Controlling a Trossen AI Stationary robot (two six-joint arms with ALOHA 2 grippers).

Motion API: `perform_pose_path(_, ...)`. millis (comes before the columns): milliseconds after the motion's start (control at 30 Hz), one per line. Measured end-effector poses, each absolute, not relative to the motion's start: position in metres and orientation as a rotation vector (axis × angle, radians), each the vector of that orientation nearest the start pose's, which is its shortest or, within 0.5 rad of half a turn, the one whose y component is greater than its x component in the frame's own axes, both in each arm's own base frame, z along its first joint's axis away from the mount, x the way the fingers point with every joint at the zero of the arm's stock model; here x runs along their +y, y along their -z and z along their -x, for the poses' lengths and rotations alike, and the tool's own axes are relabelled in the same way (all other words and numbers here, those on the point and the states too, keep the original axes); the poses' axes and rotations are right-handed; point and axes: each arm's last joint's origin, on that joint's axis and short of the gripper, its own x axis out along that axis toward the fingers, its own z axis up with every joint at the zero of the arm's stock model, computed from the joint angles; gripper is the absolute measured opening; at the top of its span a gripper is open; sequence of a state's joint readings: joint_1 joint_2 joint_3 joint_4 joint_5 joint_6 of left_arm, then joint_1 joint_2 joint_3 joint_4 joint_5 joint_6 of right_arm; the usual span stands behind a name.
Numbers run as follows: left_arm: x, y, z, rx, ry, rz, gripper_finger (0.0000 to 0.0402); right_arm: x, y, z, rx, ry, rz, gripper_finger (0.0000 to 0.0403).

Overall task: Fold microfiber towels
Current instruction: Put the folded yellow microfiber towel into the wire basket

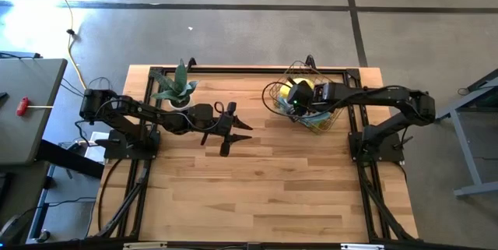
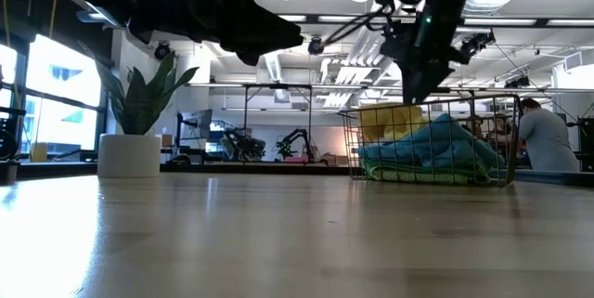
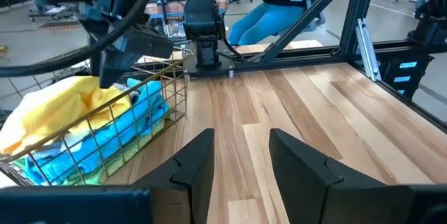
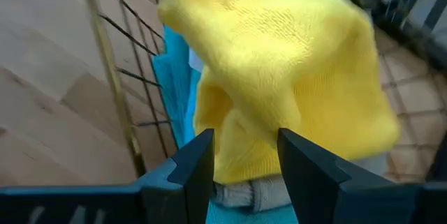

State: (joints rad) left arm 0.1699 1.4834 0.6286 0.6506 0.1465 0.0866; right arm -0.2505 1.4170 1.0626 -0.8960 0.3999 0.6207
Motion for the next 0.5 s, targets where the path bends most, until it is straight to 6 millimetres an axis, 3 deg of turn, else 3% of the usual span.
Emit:
perform_pose_path(167,0.046,-0.202,-0.294,0.203,-0.014,-0.058,0.0129,-0.075,-0.263,-0.255,0.975,0.962,-0.328,0.0149)
perform_pose_path(500,0.046,-0.199,-0.293,0.229,-0.011,-0.071,0.0129,-0.068,-0.261,-0.247,1.035,0.984,-0.562,0.0149)
